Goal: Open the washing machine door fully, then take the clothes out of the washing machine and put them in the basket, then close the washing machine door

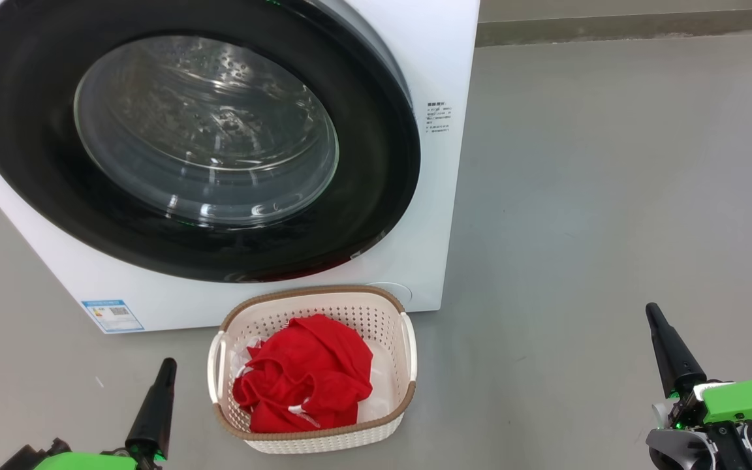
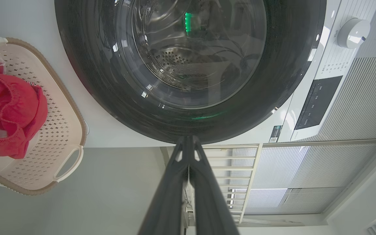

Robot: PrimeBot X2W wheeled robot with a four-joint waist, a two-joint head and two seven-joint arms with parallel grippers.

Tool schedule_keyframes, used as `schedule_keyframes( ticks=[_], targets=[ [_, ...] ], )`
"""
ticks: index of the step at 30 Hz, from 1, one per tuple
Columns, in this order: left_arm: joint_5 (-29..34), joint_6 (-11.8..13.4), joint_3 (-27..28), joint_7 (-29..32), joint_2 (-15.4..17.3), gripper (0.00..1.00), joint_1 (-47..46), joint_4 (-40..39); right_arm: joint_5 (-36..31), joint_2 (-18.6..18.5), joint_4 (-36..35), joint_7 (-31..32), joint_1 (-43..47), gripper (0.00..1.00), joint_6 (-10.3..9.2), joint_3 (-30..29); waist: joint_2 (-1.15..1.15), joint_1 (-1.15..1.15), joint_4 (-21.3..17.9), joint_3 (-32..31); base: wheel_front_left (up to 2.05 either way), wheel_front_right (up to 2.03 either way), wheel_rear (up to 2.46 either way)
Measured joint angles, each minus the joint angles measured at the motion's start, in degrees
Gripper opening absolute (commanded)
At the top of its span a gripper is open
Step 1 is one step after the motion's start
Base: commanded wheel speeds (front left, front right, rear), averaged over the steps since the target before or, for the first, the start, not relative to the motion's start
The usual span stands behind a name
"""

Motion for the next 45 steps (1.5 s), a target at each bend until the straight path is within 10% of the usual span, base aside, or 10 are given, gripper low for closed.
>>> schedule_keyframes(
  ticks=[45],
  targets=[
    [0.0,0.0,0.0,0.0,0.0,0.0,0.0,0.0,-0.08,0.18,0.01,0.23,-0.01,0.0,0.0,-0.26,0.0,0.0,0.0,0.0,0.0,0.0,0.0]
  ],
)
